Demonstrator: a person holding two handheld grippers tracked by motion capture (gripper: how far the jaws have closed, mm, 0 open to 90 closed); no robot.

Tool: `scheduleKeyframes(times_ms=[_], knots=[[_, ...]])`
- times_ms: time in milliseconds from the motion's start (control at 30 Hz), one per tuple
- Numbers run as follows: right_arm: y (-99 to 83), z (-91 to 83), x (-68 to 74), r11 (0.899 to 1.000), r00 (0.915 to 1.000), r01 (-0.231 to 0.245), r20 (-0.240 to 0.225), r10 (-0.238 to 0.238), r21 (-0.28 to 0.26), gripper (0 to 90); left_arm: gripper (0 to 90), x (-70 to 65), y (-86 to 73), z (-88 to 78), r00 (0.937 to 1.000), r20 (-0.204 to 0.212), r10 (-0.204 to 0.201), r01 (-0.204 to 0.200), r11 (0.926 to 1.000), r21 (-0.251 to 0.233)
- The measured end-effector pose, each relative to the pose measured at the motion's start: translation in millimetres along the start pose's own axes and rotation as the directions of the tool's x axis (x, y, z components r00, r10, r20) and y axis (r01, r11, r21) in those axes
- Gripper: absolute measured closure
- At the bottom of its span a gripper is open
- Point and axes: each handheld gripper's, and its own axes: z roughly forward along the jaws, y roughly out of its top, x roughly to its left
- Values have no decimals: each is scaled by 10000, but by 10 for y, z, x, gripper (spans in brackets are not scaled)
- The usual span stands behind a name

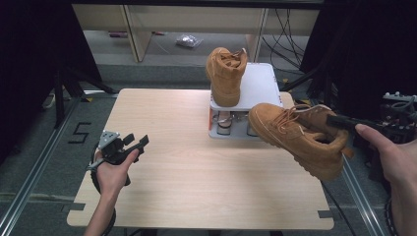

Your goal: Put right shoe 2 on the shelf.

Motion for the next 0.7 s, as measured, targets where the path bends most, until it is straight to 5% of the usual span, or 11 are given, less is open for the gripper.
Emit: scheduleKeyframes(times_ms=[700], knots=[[370, 41, -32, 9939, 9998, -213, 33, 218, -1084, 829, 375, 8, -1, -1, 10000, -9, 25, -25, 10000, 9]])
